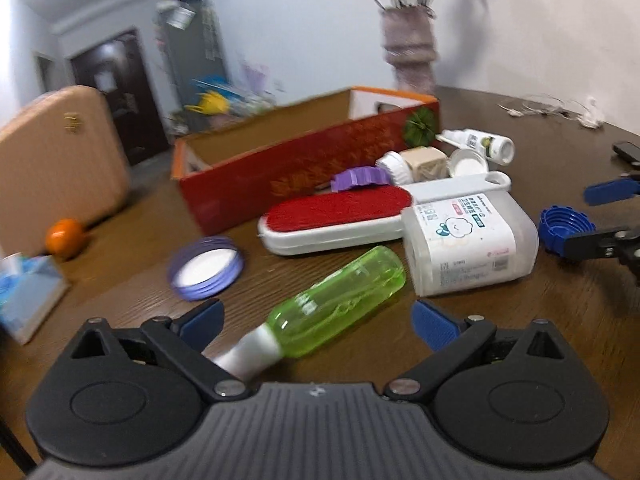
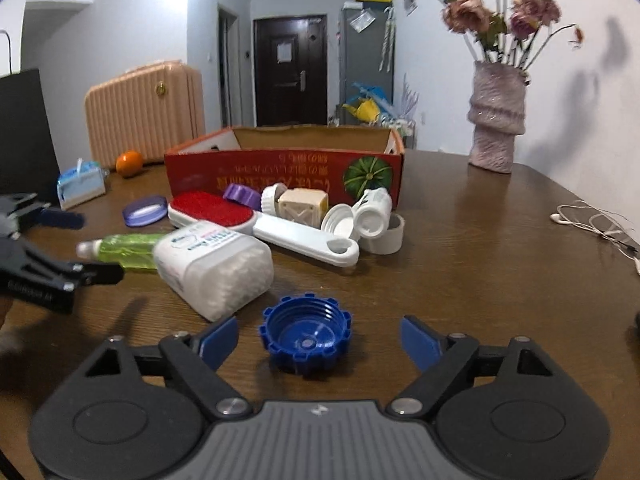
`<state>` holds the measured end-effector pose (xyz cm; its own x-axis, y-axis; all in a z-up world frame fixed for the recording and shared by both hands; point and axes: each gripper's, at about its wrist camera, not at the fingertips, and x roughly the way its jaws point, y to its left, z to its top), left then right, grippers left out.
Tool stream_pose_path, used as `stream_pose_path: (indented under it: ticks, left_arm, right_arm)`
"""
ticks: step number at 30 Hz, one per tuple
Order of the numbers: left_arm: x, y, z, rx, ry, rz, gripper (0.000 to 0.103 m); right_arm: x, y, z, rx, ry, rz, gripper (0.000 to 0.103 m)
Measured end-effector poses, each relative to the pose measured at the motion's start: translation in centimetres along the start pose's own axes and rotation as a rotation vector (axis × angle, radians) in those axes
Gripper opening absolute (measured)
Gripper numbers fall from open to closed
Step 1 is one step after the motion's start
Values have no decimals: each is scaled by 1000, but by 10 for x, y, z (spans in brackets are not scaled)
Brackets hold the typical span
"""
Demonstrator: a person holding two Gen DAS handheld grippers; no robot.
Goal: Organize rigid objects
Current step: 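Grasp the green spray bottle with the left gripper while the right gripper grasps the blue cap, then carry the green bottle into the red box with the left gripper while the right drops the blue cap there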
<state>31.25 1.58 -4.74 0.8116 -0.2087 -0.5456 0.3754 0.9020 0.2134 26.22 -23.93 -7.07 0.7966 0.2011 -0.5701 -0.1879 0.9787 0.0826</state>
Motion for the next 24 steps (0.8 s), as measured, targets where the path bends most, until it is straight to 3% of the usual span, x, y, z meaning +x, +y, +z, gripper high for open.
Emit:
stream_pose_path:
  ticks: [2,6,10,14,20,24]
  left_arm:
    - [15,5,5,16,25,-58,84]
    - [32,8,11,34,74,-110,71]
    - [36,6,11,37,96,-113,57]
    - [34,6,13,-22,107,-94,39]
    - [21,7,8,-129,120,-28,33]
    - [-2,0,-2,-166,83,8,32]
  right_arm:
    - [9,-1,4,-13,13,13,75]
    - [18,-7,10,12,16,27,67]
    - [20,-9,12,10,37,51,60]
    - [18,-7,10,-10,49,62,54]
    - [-2,-6,5,-18,27,54,54]
    - [-30,-4,0,-24,-9,50,54]
